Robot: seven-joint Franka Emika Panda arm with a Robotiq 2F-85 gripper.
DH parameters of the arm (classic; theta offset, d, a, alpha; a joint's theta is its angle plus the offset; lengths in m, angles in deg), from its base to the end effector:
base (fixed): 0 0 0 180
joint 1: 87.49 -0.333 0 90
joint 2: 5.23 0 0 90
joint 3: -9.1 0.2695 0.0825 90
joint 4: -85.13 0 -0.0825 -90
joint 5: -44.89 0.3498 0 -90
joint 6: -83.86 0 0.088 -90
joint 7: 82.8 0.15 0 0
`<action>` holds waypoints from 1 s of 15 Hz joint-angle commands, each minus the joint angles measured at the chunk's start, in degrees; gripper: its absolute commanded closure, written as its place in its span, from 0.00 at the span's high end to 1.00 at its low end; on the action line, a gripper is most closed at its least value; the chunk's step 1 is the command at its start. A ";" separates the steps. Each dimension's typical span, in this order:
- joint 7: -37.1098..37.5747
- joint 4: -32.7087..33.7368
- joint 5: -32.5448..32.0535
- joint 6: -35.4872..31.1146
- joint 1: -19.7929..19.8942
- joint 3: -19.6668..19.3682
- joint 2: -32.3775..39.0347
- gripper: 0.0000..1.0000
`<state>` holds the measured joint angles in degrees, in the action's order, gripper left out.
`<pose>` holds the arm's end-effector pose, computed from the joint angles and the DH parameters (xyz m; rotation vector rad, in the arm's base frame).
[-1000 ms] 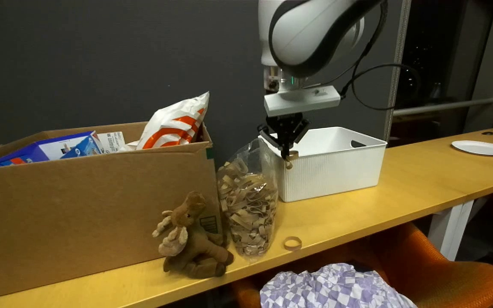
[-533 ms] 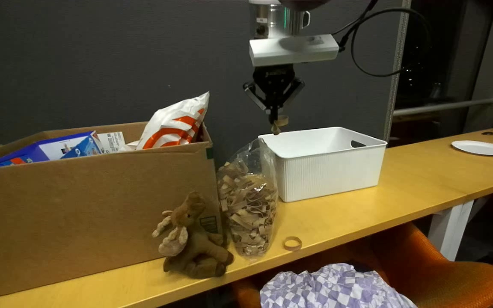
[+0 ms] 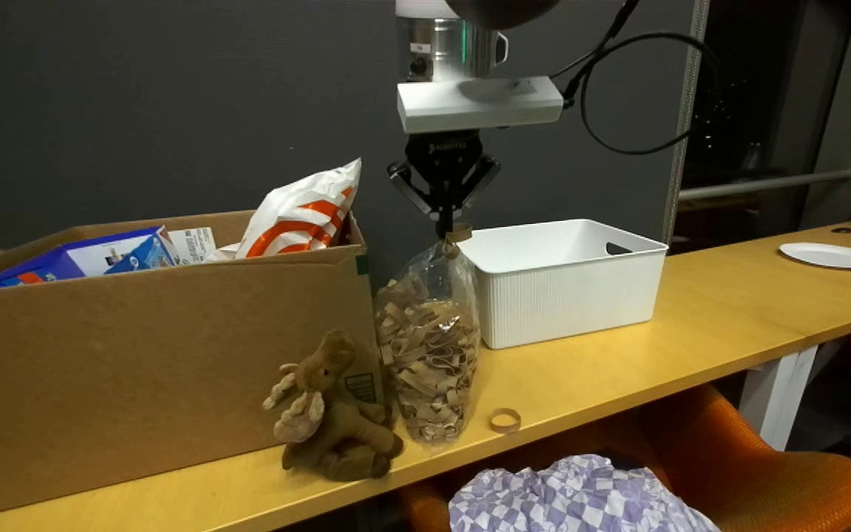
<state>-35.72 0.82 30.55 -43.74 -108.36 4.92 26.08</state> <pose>0.6540 0.1862 0.3183 2.9484 -0.5720 0.4676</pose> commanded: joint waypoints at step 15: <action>-5.99 2.44 -0.02 -8.90 -0.27 -0.13 4.28 0.42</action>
<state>-42.64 3.73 30.45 -53.23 -108.29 5.08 31.89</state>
